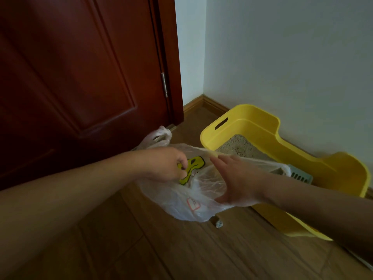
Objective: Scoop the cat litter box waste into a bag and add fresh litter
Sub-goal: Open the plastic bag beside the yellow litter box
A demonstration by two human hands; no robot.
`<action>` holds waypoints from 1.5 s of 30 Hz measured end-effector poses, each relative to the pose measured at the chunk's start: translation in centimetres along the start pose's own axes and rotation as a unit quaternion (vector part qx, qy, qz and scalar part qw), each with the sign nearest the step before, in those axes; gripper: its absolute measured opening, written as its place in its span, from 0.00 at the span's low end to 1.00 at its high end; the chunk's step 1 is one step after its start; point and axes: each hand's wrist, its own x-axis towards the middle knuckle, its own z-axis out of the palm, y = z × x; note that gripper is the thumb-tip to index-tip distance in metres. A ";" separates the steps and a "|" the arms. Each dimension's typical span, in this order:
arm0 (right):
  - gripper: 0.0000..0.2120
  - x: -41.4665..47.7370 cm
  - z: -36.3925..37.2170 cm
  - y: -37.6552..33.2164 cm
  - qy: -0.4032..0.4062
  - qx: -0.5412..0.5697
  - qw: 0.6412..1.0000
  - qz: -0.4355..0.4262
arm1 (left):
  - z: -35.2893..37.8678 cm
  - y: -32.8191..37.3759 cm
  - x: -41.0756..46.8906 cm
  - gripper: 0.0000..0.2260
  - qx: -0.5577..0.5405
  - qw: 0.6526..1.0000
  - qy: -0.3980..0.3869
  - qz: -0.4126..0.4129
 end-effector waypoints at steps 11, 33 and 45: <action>0.36 2.2 1.4 -1.8 0.079 0.110 0.989 -0.056 | 1.4 0.1 0.8 0.46 0.282 0.954 -0.012 0.103; 0.64 2.2 8.6 2.5 -0.065 -0.031 0.995 -0.069 | 7.3 -8.7 1.9 0.54 -0.046 0.998 -0.002 0.049; 0.64 1.9 7.2 2.0 -0.077 -0.069 0.987 -0.119 | 4.5 -4.5 5.1 0.09 0.349 0.929 0.109 0.060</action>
